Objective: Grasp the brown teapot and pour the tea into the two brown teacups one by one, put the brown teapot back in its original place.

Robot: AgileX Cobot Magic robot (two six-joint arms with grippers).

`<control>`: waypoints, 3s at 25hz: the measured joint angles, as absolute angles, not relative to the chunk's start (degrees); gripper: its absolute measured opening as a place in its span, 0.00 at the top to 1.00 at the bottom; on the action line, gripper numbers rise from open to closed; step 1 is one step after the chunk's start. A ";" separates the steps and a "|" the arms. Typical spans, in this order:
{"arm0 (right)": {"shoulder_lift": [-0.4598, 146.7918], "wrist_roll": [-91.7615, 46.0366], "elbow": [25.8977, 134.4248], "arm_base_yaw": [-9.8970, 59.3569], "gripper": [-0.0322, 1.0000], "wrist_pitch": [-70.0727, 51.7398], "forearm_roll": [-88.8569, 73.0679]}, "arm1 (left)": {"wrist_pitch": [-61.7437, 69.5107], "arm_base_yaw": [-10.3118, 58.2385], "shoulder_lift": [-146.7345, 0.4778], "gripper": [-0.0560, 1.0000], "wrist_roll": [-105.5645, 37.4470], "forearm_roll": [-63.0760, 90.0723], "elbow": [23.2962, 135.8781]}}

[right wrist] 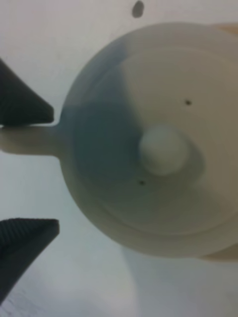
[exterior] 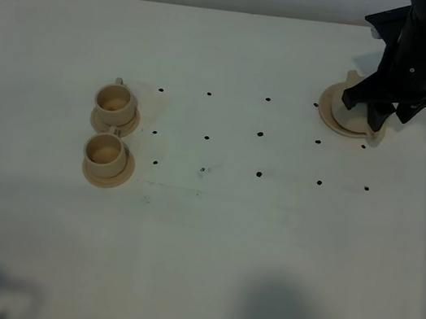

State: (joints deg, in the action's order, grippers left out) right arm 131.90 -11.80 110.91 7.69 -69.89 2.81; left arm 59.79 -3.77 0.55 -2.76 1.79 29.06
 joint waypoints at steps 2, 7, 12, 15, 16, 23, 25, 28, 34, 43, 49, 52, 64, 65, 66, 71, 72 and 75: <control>131.90 -11.93 110.91 7.69 0.54 -69.89 2.76 | 59.79 -3.77 0.55 0.42 -2.76 1.79 29.06; 131.90 -12.21 110.91 7.69 0.57 -69.89 2.31 | 59.79 -3.77 0.55 0.42 -2.76 1.79 29.06; 131.90 -12.34 110.91 7.69 0.61 -69.89 1.82 | 59.79 -3.77 0.55 0.42 -2.76 1.79 29.06; 131.90 -12.77 110.91 7.69 0.61 -69.89 1.19 | 59.79 -3.77 0.55 0.42 -2.76 1.79 29.06; 131.90 -13.04 110.91 7.69 0.62 -69.89 0.80 | 59.79 -3.77 0.55 0.42 -2.76 1.79 29.06; 131.90 -13.52 110.91 7.69 0.74 -69.89 0.00 | 59.79 -3.77 0.55 0.42 -2.76 1.79 29.06; 131.90 -13.52 110.91 7.69 0.81 -70.02 0.00 | 59.79 -3.77 0.55 0.42 -2.76 1.79 29.06; 131.90 -13.75 110.91 7.69 0.85 -69.89 0.00 | 59.79 -3.77 0.55 0.42 -2.76 1.79 29.06; 131.90 -14.74 110.91 7.69 0.85 -69.91 0.00 | 59.79 -3.77 0.55 0.42 -2.76 1.79 29.06; 131.90 -14.74 110.91 7.64 0.85 -69.91 -0.59 | 59.79 -3.77 0.55 0.42 -2.76 1.79 29.06; 130.86 -14.74 110.91 7.64 0.85 -69.94 -1.34 | 59.79 -3.77 0.55 0.42 -2.76 1.79 29.06; 130.74 -14.74 110.91 7.64 0.85 -69.94 -1.81 | 59.79 -3.77 0.55 0.42 -2.76 1.79 29.06; 128.55 -15.52 110.80 7.83 0.85 -65.74 -5.97 | 59.79 -3.77 0.55 0.42 -2.76 1.79 29.06; 127.98 -15.90 110.80 8.16 0.85 -65.51 -6.20 | 59.79 -3.77 0.55 0.42 -2.76 1.79 29.06; 127.57 -16.27 110.80 8.63 0.85 -65.17 -6.20 | 59.79 -3.77 0.55 0.42 -2.76 1.79 29.06; 126.98 -17.32 110.80 13.60 0.85 -62.65 -6.20 | 59.79 -3.77 0.55 0.42 -2.76 1.79 29.06; 126.98 -17.45 110.80 14.68 0.85 -62.14 -6.20 | 59.79 -3.77 0.55 0.42 -2.76 1.79 29.06; 126.98 -17.81 110.80 18.44 0.85 -59.35 -6.26 | 59.79 -3.77 0.55 0.42 -2.76 1.79 29.06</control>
